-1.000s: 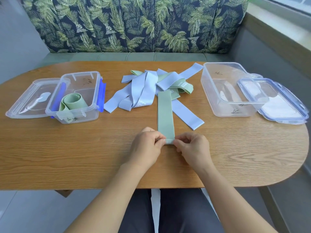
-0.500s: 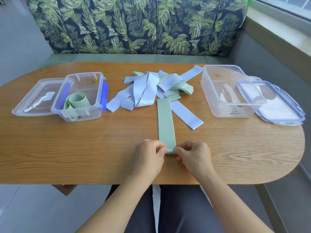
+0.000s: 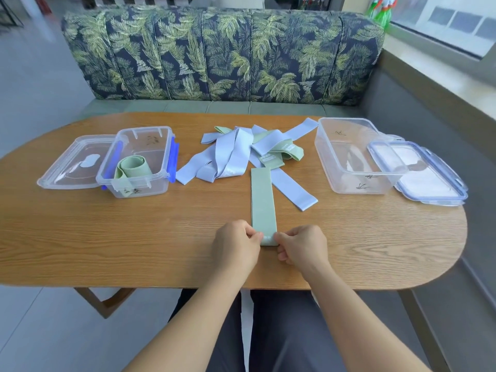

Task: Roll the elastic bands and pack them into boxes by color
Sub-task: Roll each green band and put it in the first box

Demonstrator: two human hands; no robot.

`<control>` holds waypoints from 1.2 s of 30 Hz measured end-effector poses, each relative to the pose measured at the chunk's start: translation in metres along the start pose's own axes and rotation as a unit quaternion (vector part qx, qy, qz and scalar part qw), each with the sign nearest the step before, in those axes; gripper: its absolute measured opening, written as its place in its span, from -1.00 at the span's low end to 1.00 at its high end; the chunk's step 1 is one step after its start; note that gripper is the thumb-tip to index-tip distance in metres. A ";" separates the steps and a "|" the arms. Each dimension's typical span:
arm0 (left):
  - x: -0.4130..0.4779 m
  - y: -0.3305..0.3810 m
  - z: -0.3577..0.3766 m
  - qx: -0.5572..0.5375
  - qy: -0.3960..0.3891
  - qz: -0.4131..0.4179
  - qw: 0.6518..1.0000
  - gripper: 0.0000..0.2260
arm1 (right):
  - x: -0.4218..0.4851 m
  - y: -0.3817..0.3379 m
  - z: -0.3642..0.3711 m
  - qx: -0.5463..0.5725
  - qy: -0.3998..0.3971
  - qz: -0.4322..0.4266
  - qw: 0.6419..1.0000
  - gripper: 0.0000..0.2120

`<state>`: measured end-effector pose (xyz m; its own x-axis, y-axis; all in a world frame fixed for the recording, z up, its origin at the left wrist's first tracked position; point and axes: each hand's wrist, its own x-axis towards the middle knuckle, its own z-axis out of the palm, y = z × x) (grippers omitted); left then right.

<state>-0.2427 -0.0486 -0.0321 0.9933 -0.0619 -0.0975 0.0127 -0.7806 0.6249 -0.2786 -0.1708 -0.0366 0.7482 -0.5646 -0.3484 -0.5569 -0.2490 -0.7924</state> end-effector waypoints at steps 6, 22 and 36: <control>0.010 0.005 -0.004 0.013 -0.041 -0.043 0.998 -0.82 | 0.005 0.000 -0.003 -0.026 -0.020 -0.005 0.999 -0.82; 0.008 0.007 -0.007 0.094 -0.029 0.059 0.993 -0.89 | 0.012 0.000 0.002 -0.117 -0.022 -0.016 0.993 -0.73; 0.027 -0.012 -0.011 0.044 -0.115 0.208 0.970 -0.86 | 0.012 0.006 0.003 -0.045 0.019 -0.052 0.997 -0.73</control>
<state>-0.2146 -0.0346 -0.0339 0.8581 -0.5127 -0.0278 -0.4037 -0.7072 0.5805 -0.2716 -0.1763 -0.0469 0.7905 -0.5605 -0.2469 -0.5086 -0.3759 -0.7746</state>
